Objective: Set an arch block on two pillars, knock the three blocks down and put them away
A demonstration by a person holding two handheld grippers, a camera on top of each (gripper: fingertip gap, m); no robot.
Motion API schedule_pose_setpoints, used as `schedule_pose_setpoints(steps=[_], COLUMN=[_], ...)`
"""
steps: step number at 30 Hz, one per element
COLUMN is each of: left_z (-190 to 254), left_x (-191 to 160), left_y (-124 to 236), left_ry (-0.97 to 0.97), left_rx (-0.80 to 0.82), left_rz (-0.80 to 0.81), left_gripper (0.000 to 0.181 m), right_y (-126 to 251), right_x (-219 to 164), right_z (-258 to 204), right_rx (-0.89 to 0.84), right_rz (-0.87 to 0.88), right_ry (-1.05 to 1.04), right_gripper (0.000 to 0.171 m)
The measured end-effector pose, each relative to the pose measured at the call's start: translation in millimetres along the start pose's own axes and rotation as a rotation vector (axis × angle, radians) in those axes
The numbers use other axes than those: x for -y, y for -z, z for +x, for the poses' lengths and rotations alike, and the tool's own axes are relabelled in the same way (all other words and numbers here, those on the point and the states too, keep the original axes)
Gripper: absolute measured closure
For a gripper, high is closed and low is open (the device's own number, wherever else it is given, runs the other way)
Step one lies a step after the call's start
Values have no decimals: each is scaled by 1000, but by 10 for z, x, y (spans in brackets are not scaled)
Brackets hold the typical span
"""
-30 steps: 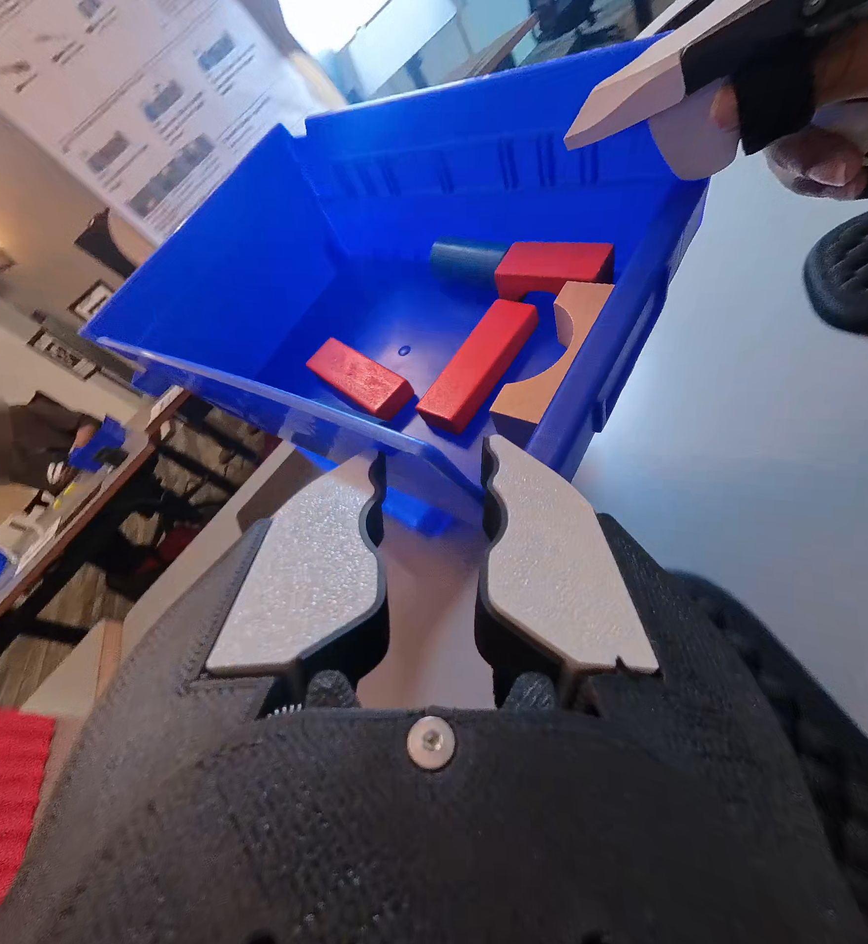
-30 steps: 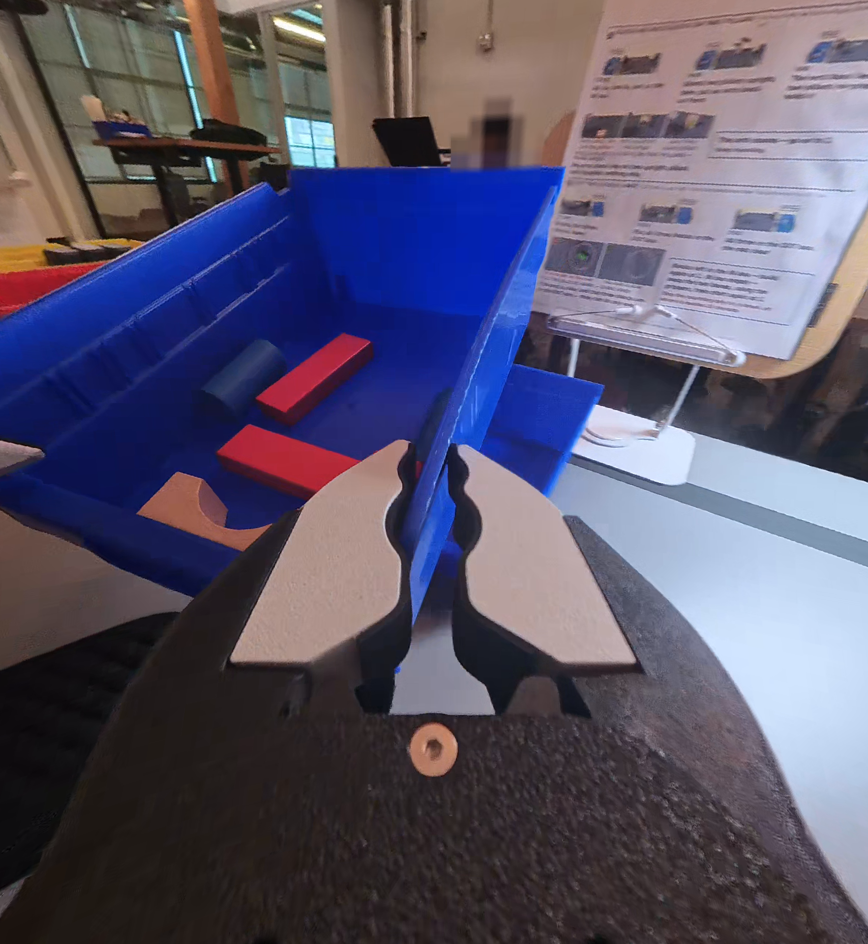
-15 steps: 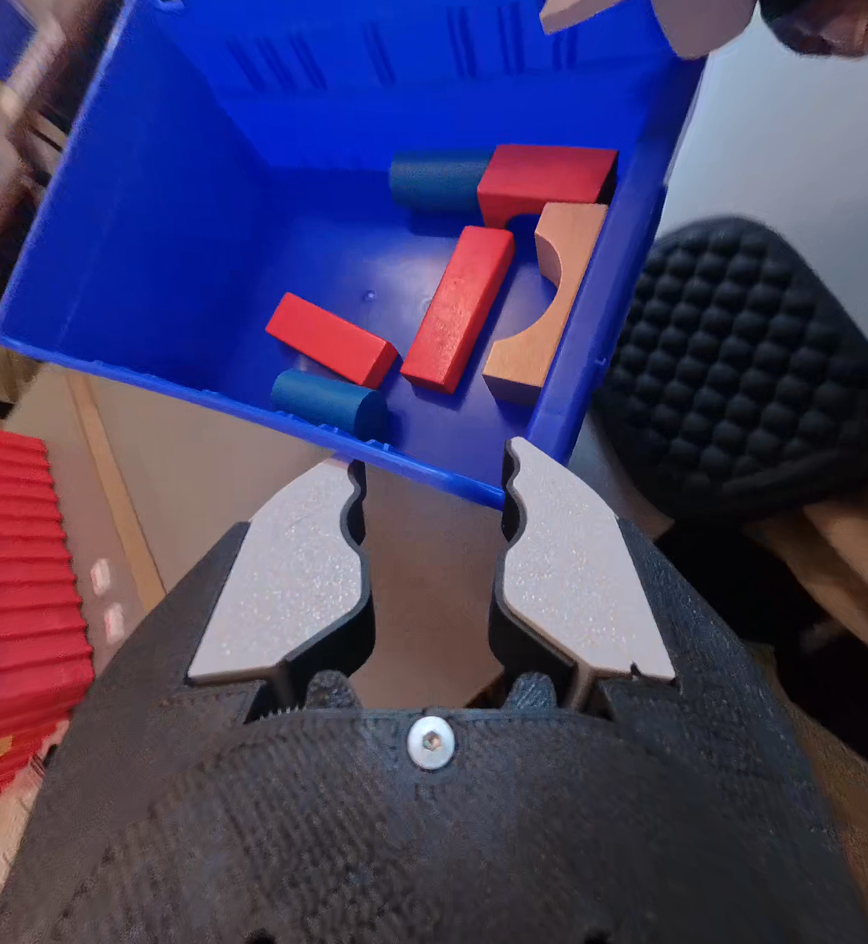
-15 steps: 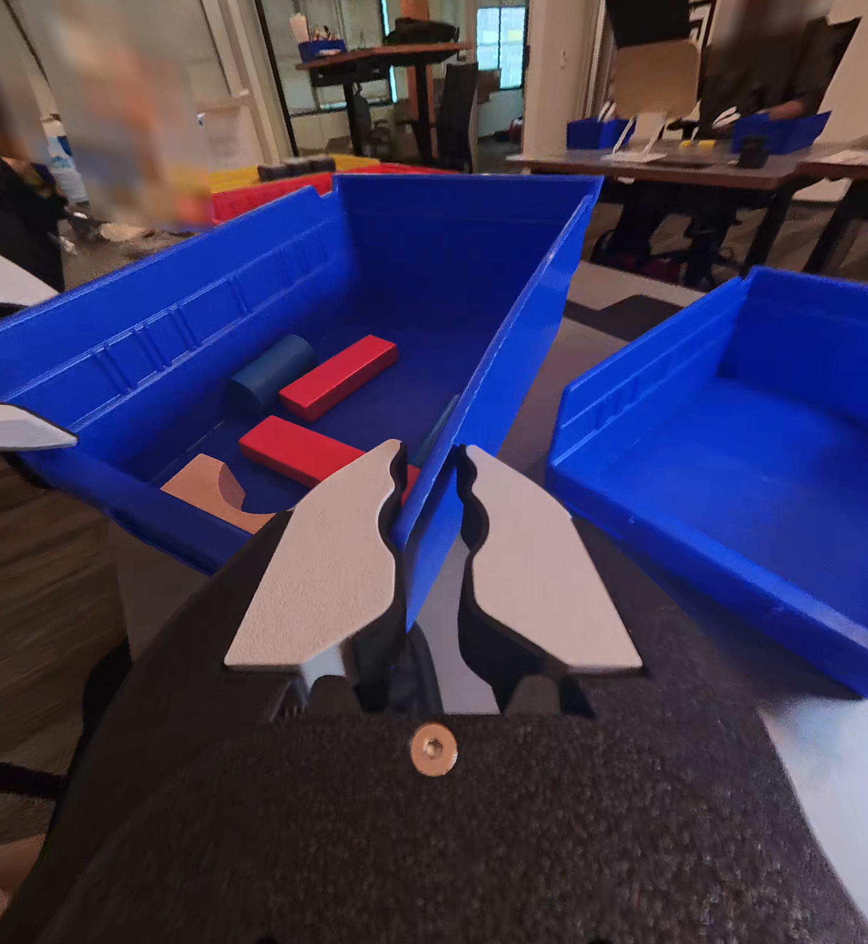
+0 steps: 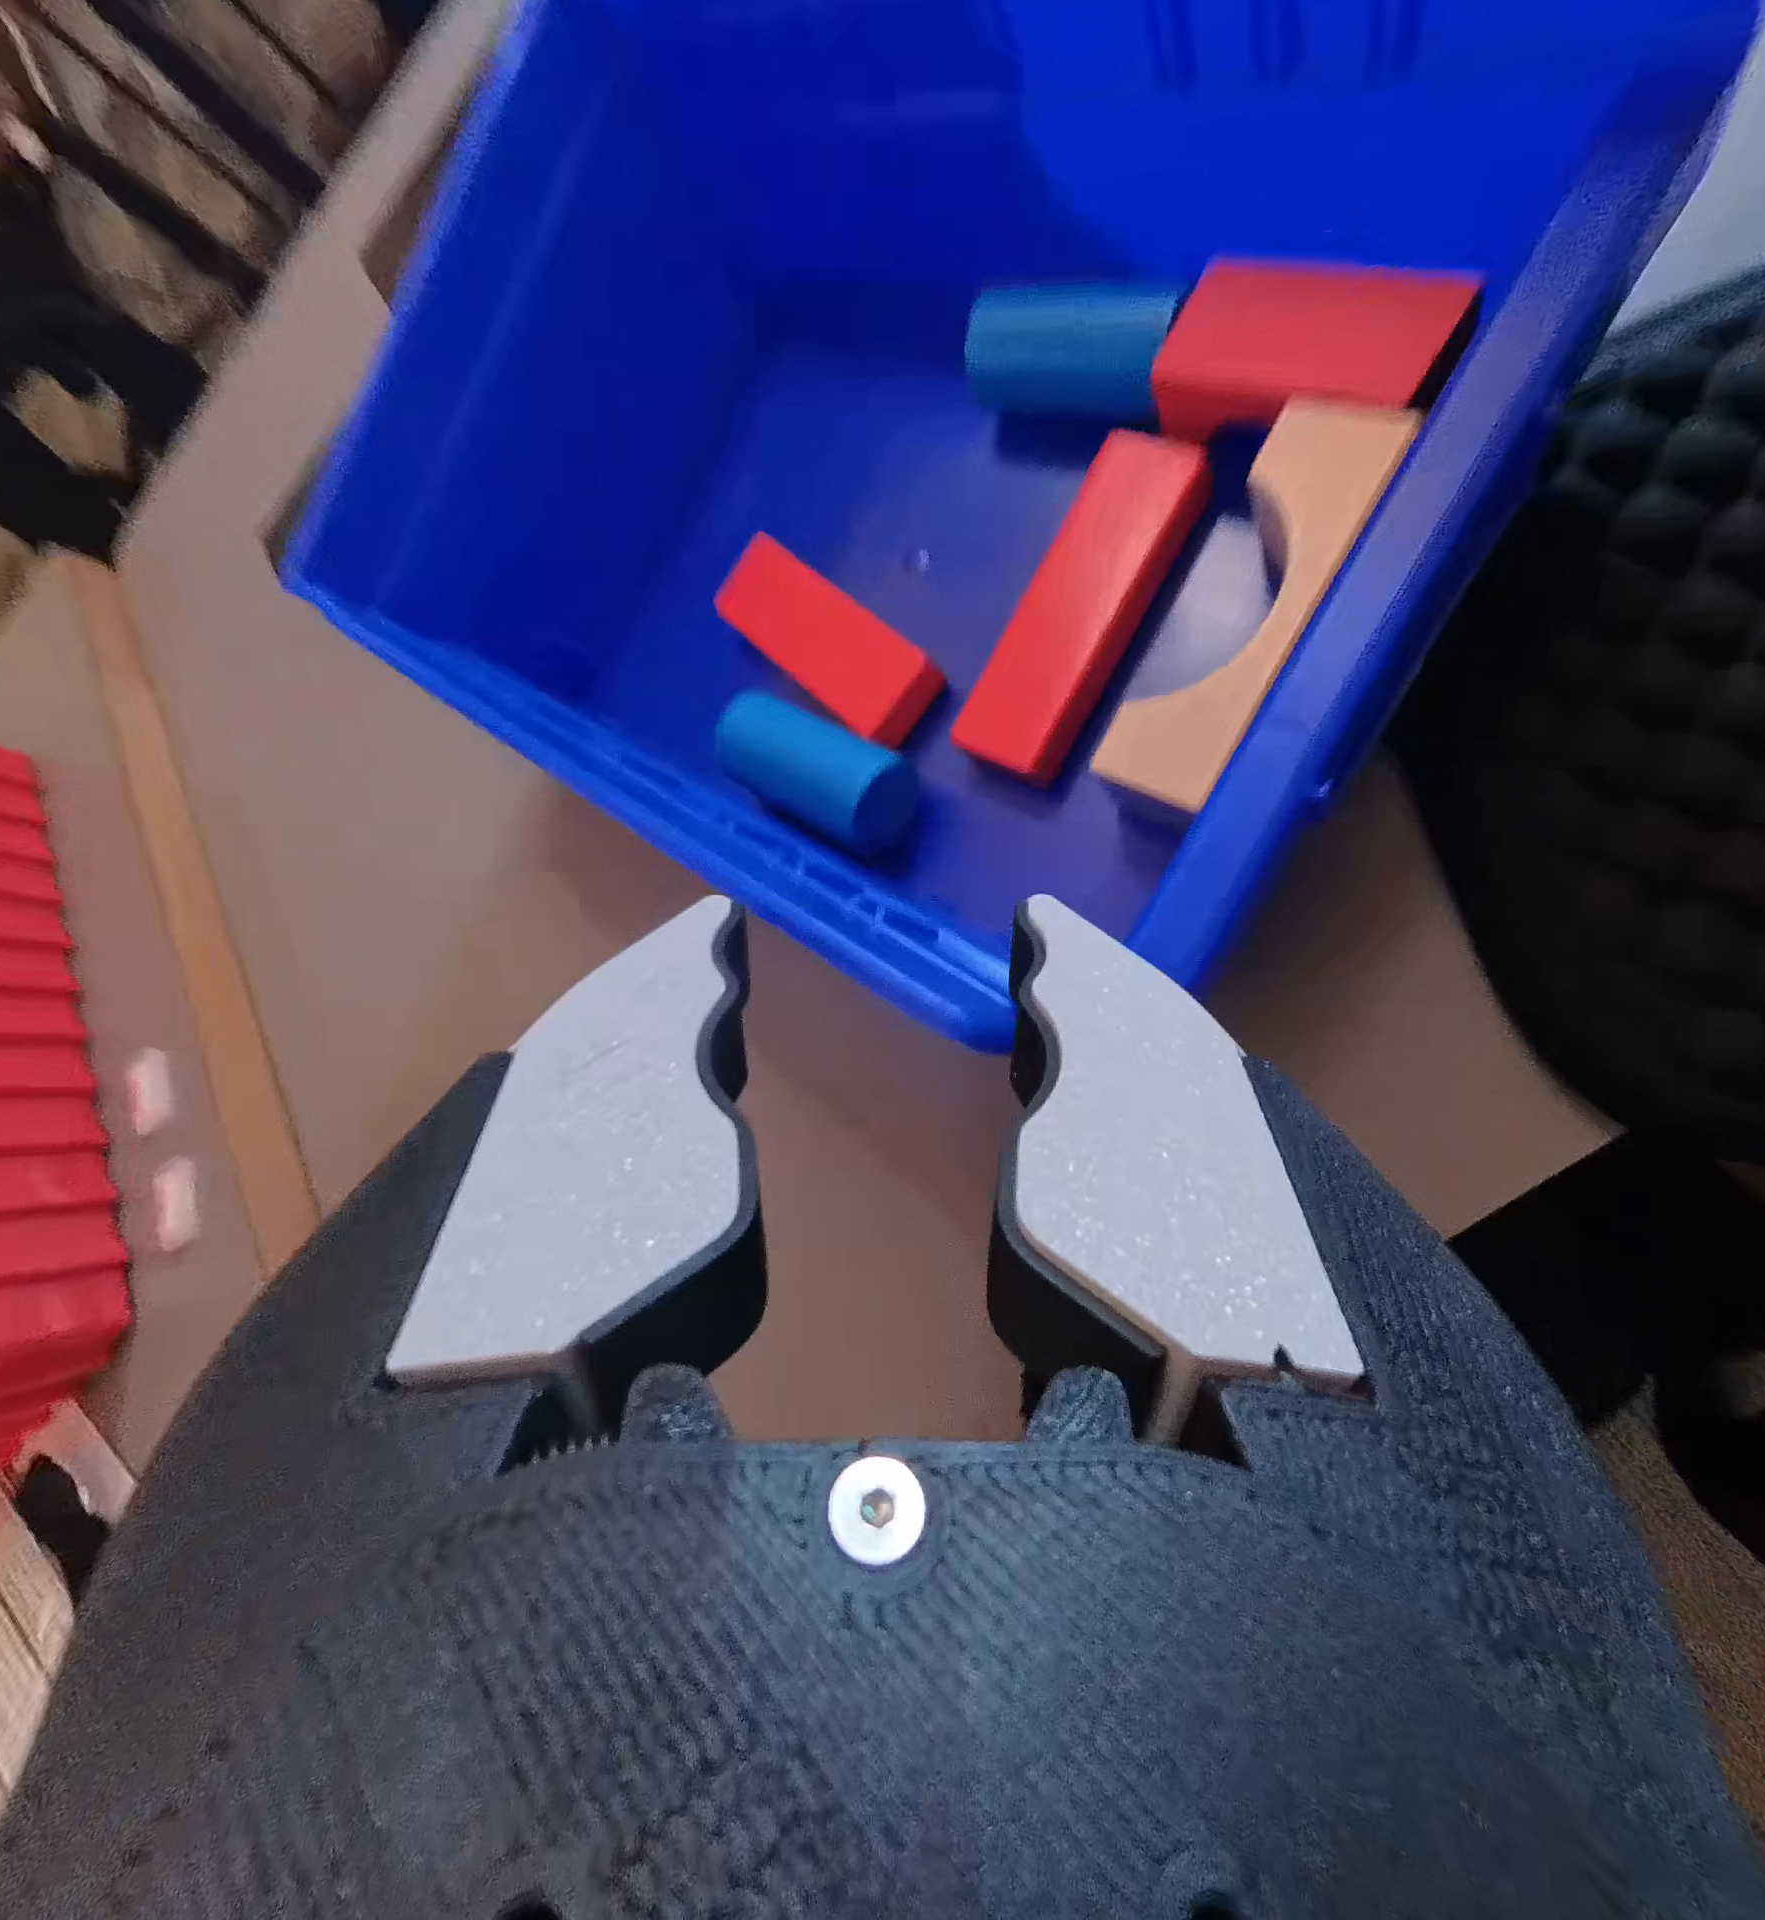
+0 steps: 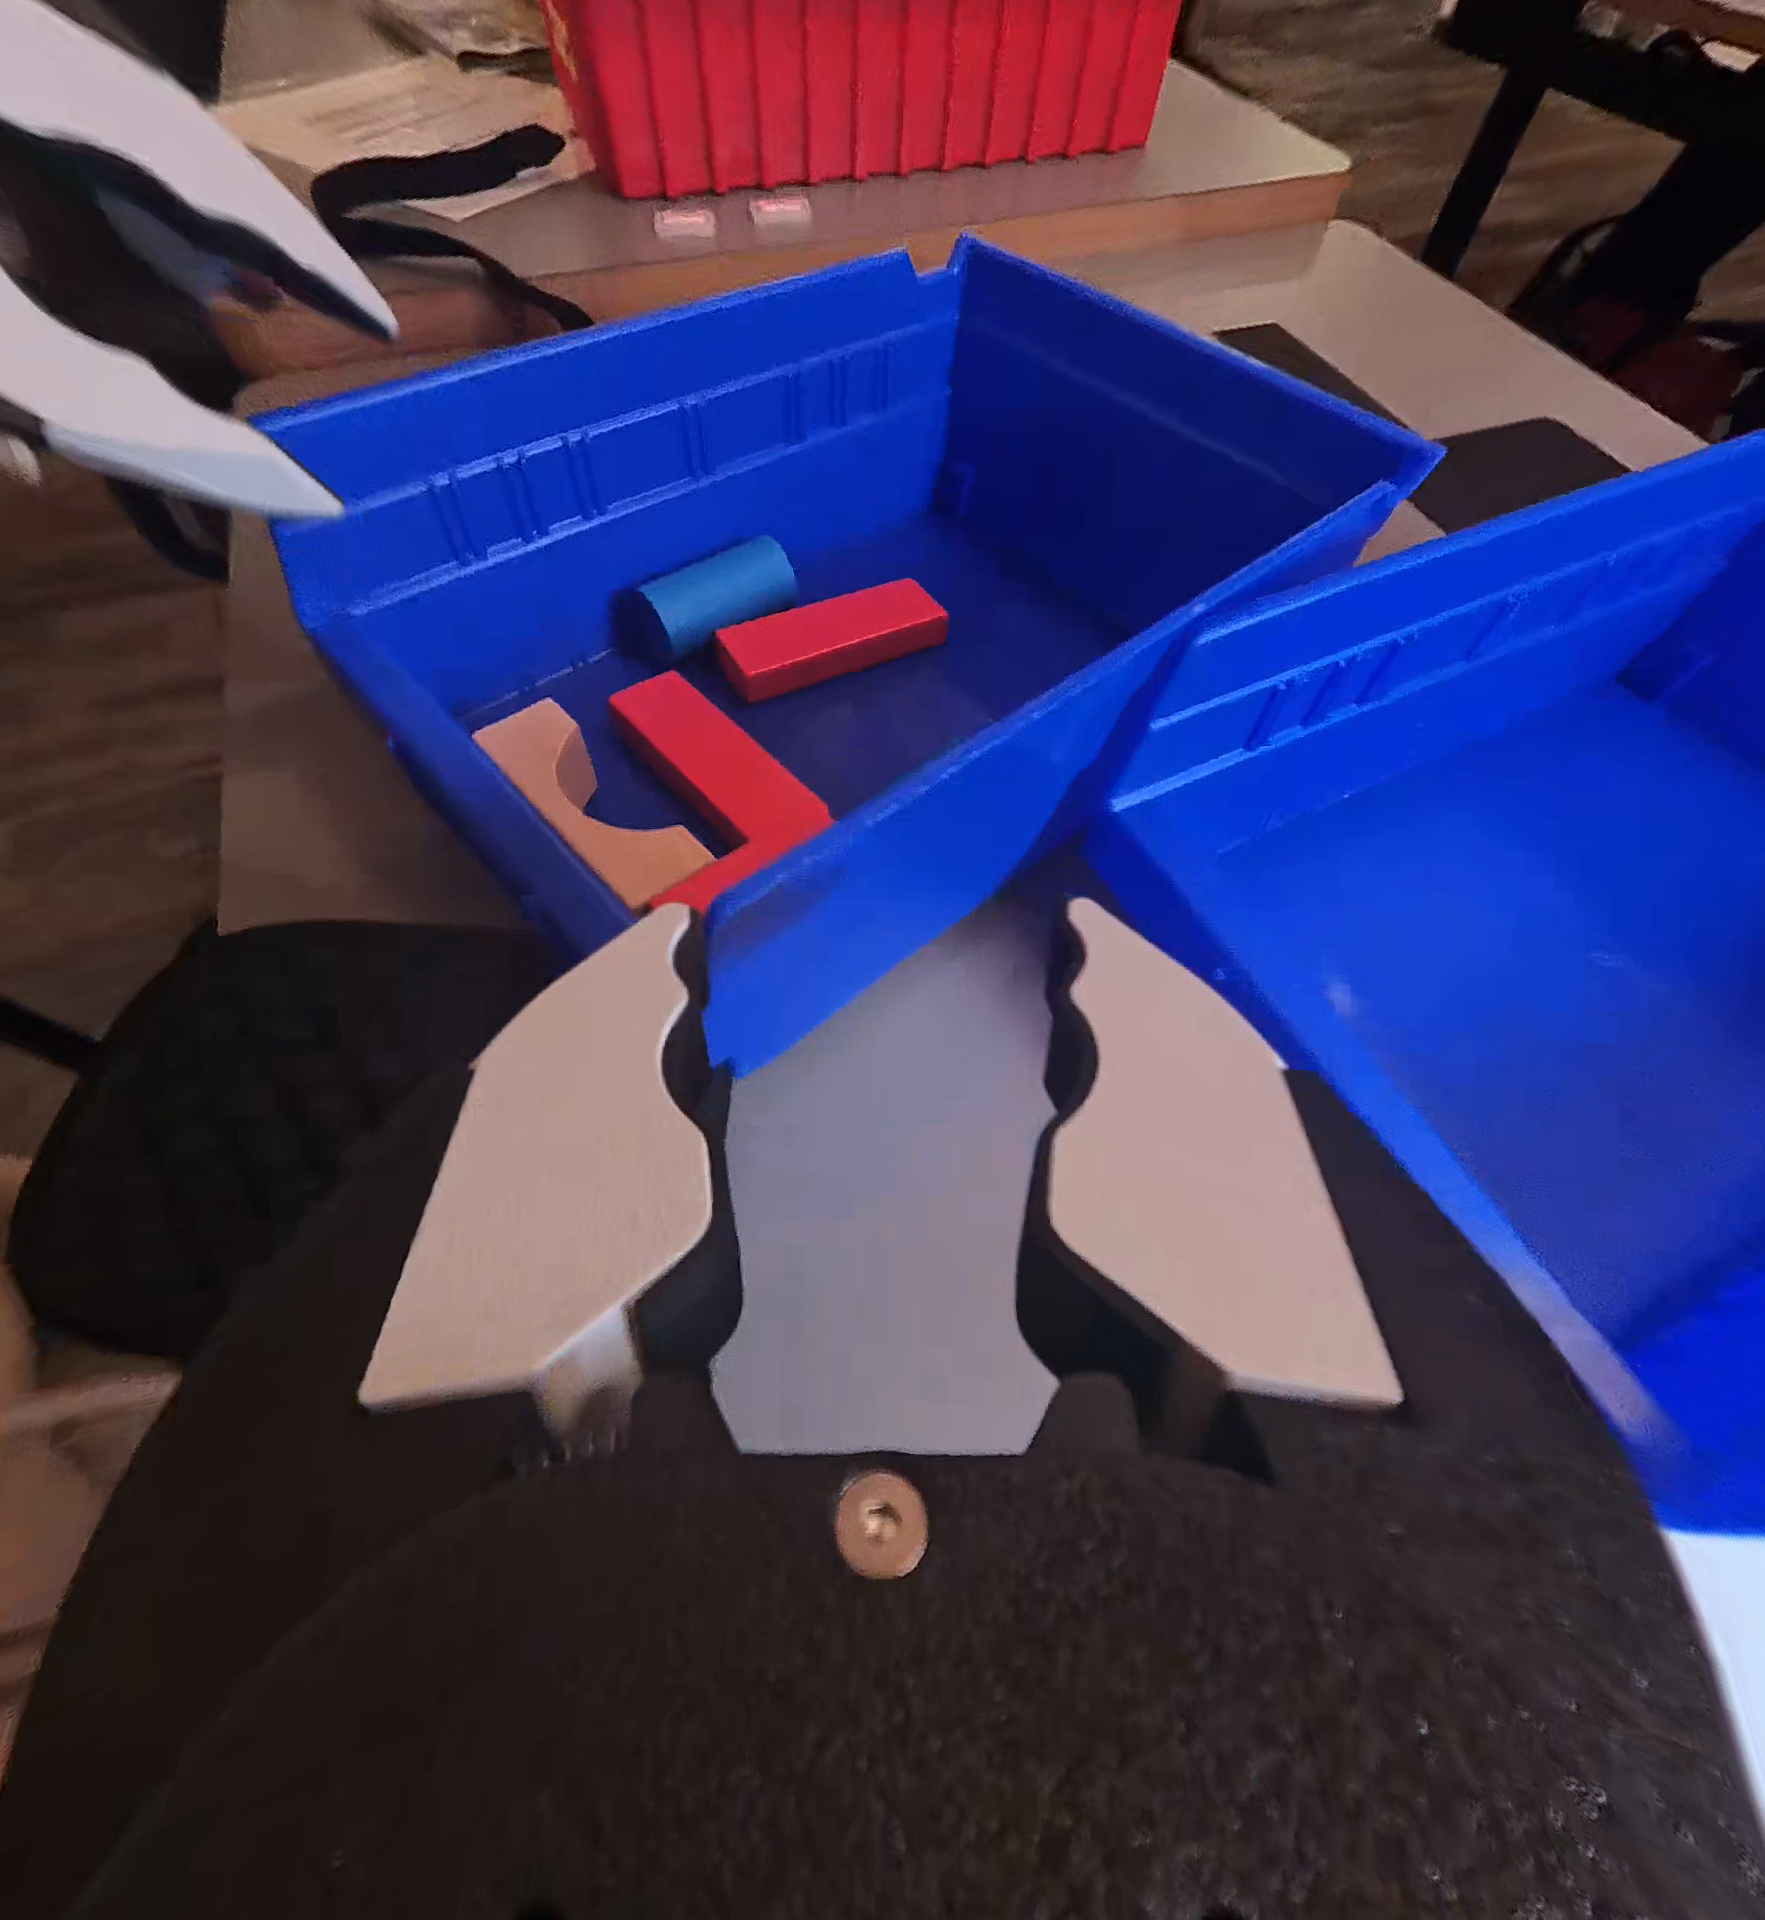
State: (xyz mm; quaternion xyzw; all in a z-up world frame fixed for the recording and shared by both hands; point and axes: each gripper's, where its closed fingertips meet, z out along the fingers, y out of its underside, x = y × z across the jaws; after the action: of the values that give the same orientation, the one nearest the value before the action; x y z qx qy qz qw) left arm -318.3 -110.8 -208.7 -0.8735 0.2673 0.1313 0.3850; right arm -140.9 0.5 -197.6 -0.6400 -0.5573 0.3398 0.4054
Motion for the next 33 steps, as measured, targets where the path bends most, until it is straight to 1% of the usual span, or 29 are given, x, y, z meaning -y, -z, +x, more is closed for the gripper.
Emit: schedule_pose_setpoints(steps=[1, 3, 4, 5, 8, 12, 13, 14, 15, 16, 17, 18, 20, 22, 26, 30, 33], left_z=[3, 106, 220, 357, 748, 1028, 1055, 1090, 1073, 1053, 1041, 1023, 983, 907, 813, 694, 558], left_x=[132, 407, 515, 587, 692, 586, 528, 473, 480, 491, 453, 410, 426, 409, 462, 625, 745], left_y=[77, 224, 249, 228, -42, -560, -671, -757, -822, -846, -854, -877, -909, -941, -1046, -1268, -1464], left_ry=[-5, -32, -66, -110, -259, -484, -512, -529, -534, -535, -545, -540, -480, -450, -397, -354, -335], left_rx=[2, -46, -94, -143, -248, -289, -306, -337, -332, -333, -349, -355, -377, -367, -363, -345, -319], left_rz=[60, 177, 205, 200, 96, -126, -181, -221, -227, -229, -251, -264, -215, -189, -129, -91, -95], left_gripper=[133, 134, 135, 135, 135, 135, 135, 135, 131, 136, 147, 152, 154, 154, 155, 155, 154], right_y=[72, 167, 180, 164, -21, -392, -461, -505, -520, -507, -451, -369, -160, 105, 666, 1169, 1415], right_x=[-14, -77, -120, -185, -407, -752, -832, -885, -906, -910, -933, -974, -1068, -1194, -1455, -1708, -1832], right_z=[62, 264, 368, 470, 808, 1062, 1122, 1205, 1273, 1294, 1298, 1288, 1225, 1165, 1134, 1393, 1719], right_rx=[13, -18, -42, -63, -138, -116, -122, -154, -187, -204, -220, -232, -235, -253, -336, -463, -534], right_rz=[-24, -89, -125, -177, -367, -633, -689, -727, -745, -747, -765, -789, -802, -808, -809, -826, -799], right_ry=[6, 25, 53, 88, 241, 437, 470, 506, 551, 589, 604, 593, 565, 541, 475, 405, 376], right_gripper=[108, 108, 109, 108, 108, 111, 117, 132, 138, 140, 140, 139, 139, 139, 139, 139, 140])
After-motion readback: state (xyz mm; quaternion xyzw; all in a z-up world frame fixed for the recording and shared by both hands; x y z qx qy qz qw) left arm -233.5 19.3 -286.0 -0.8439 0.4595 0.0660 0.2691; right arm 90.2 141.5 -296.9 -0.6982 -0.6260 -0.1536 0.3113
